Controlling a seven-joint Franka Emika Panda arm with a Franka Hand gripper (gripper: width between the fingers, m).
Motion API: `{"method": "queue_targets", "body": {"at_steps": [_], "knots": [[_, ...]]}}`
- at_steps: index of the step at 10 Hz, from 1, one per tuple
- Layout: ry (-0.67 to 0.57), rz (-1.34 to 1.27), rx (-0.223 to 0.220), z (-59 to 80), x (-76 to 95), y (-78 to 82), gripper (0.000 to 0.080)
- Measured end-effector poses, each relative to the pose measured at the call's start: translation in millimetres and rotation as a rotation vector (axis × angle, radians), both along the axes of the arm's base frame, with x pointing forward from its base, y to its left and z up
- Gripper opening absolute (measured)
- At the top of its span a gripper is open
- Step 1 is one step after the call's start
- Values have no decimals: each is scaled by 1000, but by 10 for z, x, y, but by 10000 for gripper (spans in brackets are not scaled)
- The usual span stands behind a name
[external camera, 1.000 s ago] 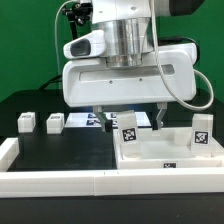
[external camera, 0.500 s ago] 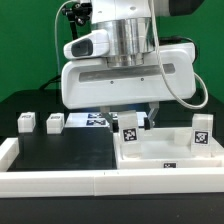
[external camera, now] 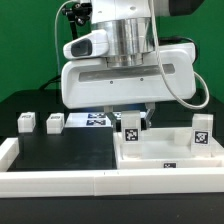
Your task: Assemble square table
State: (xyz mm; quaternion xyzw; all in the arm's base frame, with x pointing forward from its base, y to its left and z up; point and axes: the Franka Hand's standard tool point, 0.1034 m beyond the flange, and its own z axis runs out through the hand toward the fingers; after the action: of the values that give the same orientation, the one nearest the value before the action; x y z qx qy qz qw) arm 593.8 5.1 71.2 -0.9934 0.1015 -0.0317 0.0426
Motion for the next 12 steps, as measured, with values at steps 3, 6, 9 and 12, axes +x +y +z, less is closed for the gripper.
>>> {"method": "queue_targets", "body": {"at_steps": [3,6,9,12], "knots": [[8,-303,18,-6,-11,0,288],[28,-626,48,-14,-15,6,290],[53,-908,72,-23,-12,34,290],[66,-1052,92,-24,-10,32,290]]}}
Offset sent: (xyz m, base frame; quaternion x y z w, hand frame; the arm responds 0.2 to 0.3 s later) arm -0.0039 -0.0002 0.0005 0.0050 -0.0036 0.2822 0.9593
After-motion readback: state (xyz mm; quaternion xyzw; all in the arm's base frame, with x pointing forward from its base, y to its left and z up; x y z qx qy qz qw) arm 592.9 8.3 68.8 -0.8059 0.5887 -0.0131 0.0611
